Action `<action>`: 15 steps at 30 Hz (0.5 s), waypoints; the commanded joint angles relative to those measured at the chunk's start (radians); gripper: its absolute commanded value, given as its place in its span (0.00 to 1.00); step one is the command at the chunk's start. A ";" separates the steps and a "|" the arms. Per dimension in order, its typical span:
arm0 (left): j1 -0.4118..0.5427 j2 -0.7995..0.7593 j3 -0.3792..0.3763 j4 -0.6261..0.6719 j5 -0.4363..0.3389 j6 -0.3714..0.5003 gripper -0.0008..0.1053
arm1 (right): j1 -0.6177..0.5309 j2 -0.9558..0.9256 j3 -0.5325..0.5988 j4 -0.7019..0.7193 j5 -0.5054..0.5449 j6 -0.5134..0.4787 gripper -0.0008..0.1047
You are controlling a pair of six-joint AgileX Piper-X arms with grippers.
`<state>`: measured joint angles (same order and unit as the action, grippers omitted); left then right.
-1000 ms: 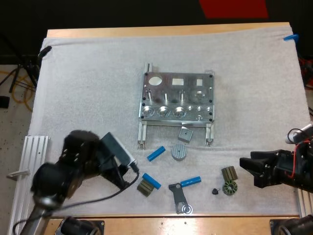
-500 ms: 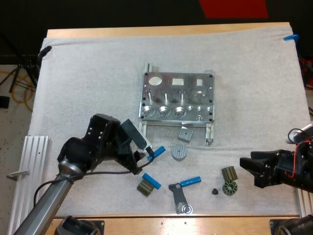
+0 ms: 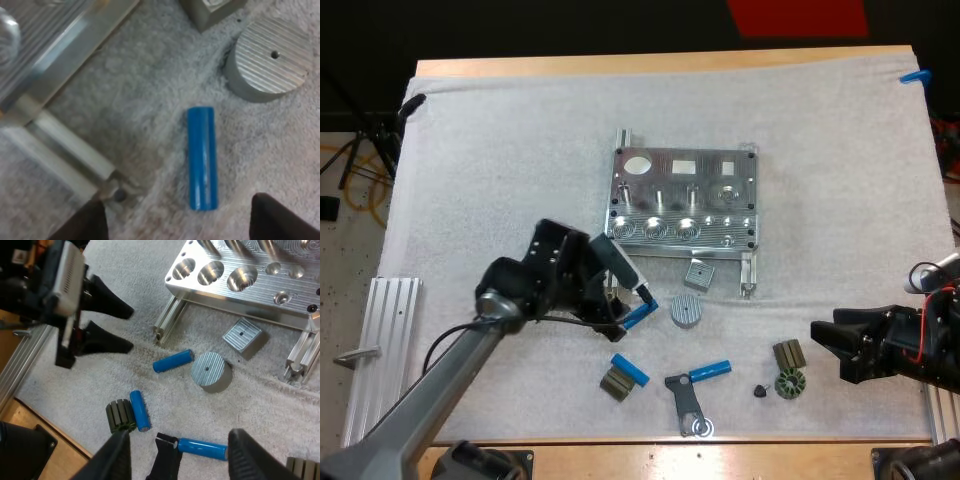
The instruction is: Load cells from right to left
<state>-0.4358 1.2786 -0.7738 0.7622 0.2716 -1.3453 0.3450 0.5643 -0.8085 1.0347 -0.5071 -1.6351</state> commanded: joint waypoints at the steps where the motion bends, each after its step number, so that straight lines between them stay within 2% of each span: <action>1: -0.022 0.016 -0.005 -0.007 -0.006 0.014 0.56 | -0.003 0.000 -0.009 -0.014 -0.006 0.000 0.43; 4: -0.077 0.054 -0.005 -0.017 -0.024 0.027 0.56 | -0.003 0.000 -0.009 -0.014 -0.006 0.000 0.43; 8: -0.124 0.116 -0.005 -0.023 -0.143 0.027 0.56 | -0.003 0.000 -0.009 -0.014 -0.006 0.000 0.43; 15: -0.128 0.182 -0.005 -0.026 -0.138 -0.012 0.56 | -0.003 0.000 -0.009 -0.014 0.008 0.000 0.43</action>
<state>-0.5587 1.4621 -0.7738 0.7469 0.1482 -1.3426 0.3450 0.5643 -0.8085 1.0347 -0.4999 -1.6351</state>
